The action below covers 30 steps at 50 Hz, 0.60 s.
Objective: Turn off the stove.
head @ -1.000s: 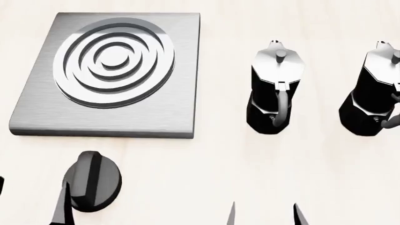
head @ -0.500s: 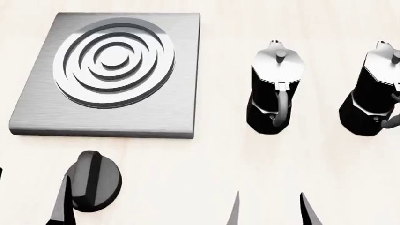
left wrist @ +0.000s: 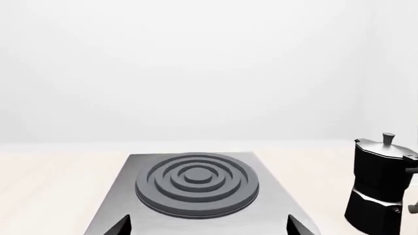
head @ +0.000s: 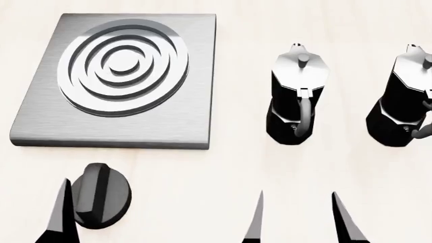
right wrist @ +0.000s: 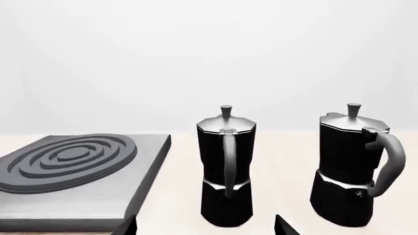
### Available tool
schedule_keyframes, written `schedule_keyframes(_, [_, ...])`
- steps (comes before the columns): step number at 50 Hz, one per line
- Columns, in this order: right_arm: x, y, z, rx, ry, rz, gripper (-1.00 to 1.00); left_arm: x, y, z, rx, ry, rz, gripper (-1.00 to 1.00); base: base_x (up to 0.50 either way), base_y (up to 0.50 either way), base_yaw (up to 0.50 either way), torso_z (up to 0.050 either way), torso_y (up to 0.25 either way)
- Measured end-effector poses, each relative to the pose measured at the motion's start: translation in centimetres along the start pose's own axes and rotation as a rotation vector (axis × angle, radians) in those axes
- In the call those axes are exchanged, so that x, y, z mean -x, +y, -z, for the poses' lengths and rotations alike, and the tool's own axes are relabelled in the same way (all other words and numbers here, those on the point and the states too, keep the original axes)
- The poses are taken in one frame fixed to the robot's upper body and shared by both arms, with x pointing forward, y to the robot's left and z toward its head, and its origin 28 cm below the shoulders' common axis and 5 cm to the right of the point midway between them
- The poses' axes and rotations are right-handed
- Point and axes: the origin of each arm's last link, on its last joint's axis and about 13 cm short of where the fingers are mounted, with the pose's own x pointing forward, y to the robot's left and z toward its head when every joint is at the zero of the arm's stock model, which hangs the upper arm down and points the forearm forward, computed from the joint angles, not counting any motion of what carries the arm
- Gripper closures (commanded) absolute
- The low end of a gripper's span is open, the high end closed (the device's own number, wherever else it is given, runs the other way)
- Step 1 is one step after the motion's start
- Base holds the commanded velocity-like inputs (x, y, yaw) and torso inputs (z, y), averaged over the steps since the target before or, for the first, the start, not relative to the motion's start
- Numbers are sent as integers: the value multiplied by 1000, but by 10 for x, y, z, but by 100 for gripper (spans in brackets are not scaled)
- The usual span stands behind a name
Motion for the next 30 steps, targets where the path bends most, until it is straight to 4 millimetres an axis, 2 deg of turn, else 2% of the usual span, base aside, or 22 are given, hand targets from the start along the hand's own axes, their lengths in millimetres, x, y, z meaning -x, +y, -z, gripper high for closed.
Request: schedule_keyframes(30, [-15, -2, -23, 22, -76, -15, -100, -3, -3, -19, 19, -55, 13, -100, 0, 0, 0, 0, 0])
